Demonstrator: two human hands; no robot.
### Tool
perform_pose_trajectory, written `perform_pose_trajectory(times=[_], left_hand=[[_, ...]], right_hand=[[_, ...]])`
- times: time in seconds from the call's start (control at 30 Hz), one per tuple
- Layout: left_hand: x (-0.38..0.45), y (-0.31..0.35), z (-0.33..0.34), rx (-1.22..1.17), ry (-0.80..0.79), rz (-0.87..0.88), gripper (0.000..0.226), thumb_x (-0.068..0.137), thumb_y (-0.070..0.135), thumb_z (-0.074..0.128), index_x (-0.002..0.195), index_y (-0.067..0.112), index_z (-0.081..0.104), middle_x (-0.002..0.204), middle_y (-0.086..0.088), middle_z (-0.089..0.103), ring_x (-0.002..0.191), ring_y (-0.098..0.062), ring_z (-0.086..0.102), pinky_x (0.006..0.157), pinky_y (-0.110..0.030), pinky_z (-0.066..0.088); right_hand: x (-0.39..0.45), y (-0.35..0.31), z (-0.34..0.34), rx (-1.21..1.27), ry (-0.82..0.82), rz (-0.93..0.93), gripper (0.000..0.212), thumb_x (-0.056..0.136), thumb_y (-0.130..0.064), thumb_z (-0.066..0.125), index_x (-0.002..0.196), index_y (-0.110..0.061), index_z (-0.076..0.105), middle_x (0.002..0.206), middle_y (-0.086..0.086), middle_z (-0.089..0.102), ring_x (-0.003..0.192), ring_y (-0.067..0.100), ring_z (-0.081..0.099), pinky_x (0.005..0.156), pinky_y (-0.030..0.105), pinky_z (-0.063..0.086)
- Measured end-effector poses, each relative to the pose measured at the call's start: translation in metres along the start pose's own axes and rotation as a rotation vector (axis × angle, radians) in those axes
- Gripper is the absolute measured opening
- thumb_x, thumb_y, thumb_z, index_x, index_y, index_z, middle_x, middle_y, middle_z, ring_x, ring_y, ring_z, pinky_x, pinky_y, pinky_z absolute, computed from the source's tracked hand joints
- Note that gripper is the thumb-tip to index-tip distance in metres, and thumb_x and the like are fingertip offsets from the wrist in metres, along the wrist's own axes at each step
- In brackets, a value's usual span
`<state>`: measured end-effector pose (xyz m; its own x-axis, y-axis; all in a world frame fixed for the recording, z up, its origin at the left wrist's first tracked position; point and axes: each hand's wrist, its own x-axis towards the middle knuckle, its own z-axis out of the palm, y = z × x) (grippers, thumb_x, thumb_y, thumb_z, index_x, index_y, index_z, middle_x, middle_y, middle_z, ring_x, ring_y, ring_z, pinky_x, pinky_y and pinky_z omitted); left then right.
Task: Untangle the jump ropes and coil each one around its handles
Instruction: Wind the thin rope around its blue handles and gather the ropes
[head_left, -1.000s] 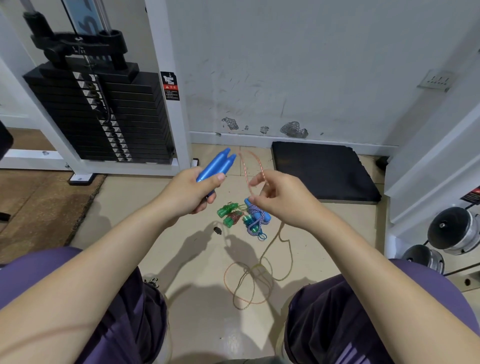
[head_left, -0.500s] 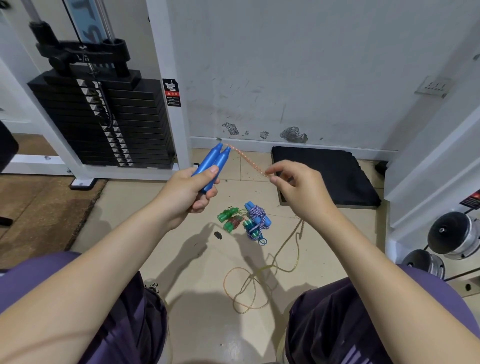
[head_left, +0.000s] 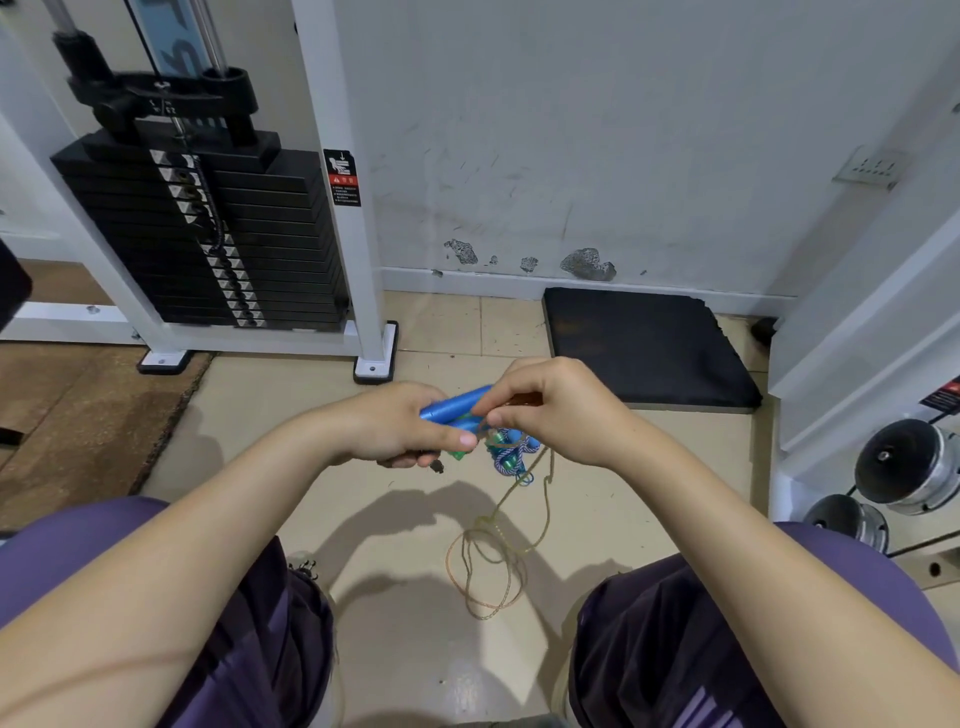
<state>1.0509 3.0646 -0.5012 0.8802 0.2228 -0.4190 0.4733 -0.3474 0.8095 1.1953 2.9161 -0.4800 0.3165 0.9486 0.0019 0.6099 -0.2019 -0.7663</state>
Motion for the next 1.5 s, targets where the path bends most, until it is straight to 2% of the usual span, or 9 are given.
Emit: perform_pose_trajectory(times=[0.27, 0.4, 0.53, 0.63, 0.73, 0.87, 1.0, 1.27, 1.5], left_hand=[[-0.004, 0.009, 0.016, 0.059, -0.138, 0.025, 0.032, 0.090, 0.043, 0.066, 0.097, 0.012, 0.063, 0.058, -0.002, 0.053, 0.045, -0.012, 0.040, 0.046, -0.021, 0.032], [-0.009, 0.015, 0.020, -0.026, -0.141, 0.072, 0.030, 0.085, 0.059, 0.053, 0.072, 0.035, 0.064, 0.058, -0.004, 0.051, 0.041, -0.010, 0.038, 0.045, -0.019, 0.031], [-0.005, 0.011, 0.015, -0.131, -0.075, 0.083, 0.044, 0.098, 0.046, 0.053, 0.093, 0.003, 0.061, 0.058, -0.003, 0.051, 0.045, -0.014, 0.034, 0.045, -0.021, 0.025], [-0.006, 0.010, 0.010, -0.239, -0.099, 0.117, 0.040, 0.093, 0.045, 0.054, 0.094, 0.006, 0.053, 0.060, -0.002, 0.052, 0.049, -0.015, 0.032, 0.045, -0.021, 0.024], [-0.008, 0.010, 0.006, -0.374, -0.108, 0.118, 0.035, 0.089, 0.041, 0.054, 0.100, 0.009, 0.049, 0.061, -0.002, 0.054, 0.047, -0.013, 0.031, 0.045, -0.020, 0.025], [-0.006, 0.009, 0.006, -0.444, 0.026, 0.146, 0.032, 0.088, 0.035, 0.069, 0.095, 0.007, 0.053, 0.065, -0.010, 0.059, 0.046, -0.015, 0.040, 0.042, -0.019, 0.026], [-0.003, 0.009, 0.009, -0.469, 0.171, 0.150, 0.033, 0.081, 0.038, 0.067, 0.097, 0.009, 0.064, 0.072, -0.011, 0.063, 0.047, -0.017, 0.045, 0.041, -0.020, 0.029], [-0.005, 0.010, 0.014, -0.349, 0.056, 0.107, 0.018, 0.103, 0.031, 0.047, 0.095, 0.015, 0.047, 0.074, -0.003, 0.049, 0.052, -0.011, 0.036, 0.046, -0.019, 0.029], [-0.011, 0.014, 0.007, -0.242, -0.031, 0.160, 0.029, 0.103, 0.033, 0.046, 0.099, 0.005, 0.050, 0.075, -0.007, 0.058, 0.049, -0.014, 0.046, 0.046, -0.022, 0.039]], right_hand=[[-0.001, -0.002, 0.005, 0.117, -0.028, -0.052, 0.020, 0.074, -0.005, 0.082, 0.076, -0.011, 0.063, 0.072, -0.002, 0.060, 0.058, 0.002, 0.048, 0.059, 0.015, 0.042], [-0.001, 0.003, 0.005, 0.205, -0.035, -0.019, 0.019, 0.077, -0.005, 0.079, 0.076, -0.010, 0.061, 0.070, 0.001, 0.057, 0.062, 0.008, 0.047, 0.060, 0.018, 0.041], [-0.002, 0.008, -0.001, 0.415, -0.010, 0.068, 0.006, 0.088, -0.013, 0.070, 0.083, -0.011, 0.067, 0.078, 0.004, 0.065, 0.071, 0.011, 0.056, 0.066, 0.022, 0.045], [-0.004, 0.008, -0.007, 0.511, -0.094, 0.087, 0.010, 0.092, -0.016, 0.065, 0.100, -0.010, 0.068, 0.099, 0.020, 0.068, 0.083, 0.017, 0.063, 0.067, 0.024, 0.051], [-0.006, 0.006, -0.009, 0.545, -0.194, 0.115, 0.023, 0.090, -0.012, 0.068, 0.113, -0.013, 0.065, 0.100, 0.016, 0.067, 0.081, 0.024, 0.065, 0.070, 0.034, 0.056], [-0.007, 0.006, -0.009, 0.543, -0.203, 0.129, 0.037, 0.085, -0.007, 0.073, 0.120, -0.014, 0.061, 0.087, 0.008, 0.064, 0.063, 0.019, 0.054, 0.058, 0.026, 0.050], [-0.005, 0.003, -0.005, 0.471, -0.067, 0.100, 0.038, 0.084, -0.005, 0.073, 0.120, -0.014, 0.063, 0.087, -0.002, 0.065, 0.067, 0.008, 0.057, 0.056, 0.020, 0.047], [-0.008, -0.001, -0.010, 0.414, -0.068, 0.089, 0.038, 0.085, -0.007, 0.072, 0.121, -0.013, 0.062, 0.102, 0.001, 0.065, 0.072, 0.001, 0.064, 0.057, 0.014, 0.048], [-0.009, 0.000, -0.013, 0.440, -0.082, 0.092, 0.035, 0.086, -0.001, 0.069, 0.120, -0.008, 0.064, 0.089, -0.004, 0.067, 0.065, -0.002, 0.063, 0.055, 0.013, 0.047]])
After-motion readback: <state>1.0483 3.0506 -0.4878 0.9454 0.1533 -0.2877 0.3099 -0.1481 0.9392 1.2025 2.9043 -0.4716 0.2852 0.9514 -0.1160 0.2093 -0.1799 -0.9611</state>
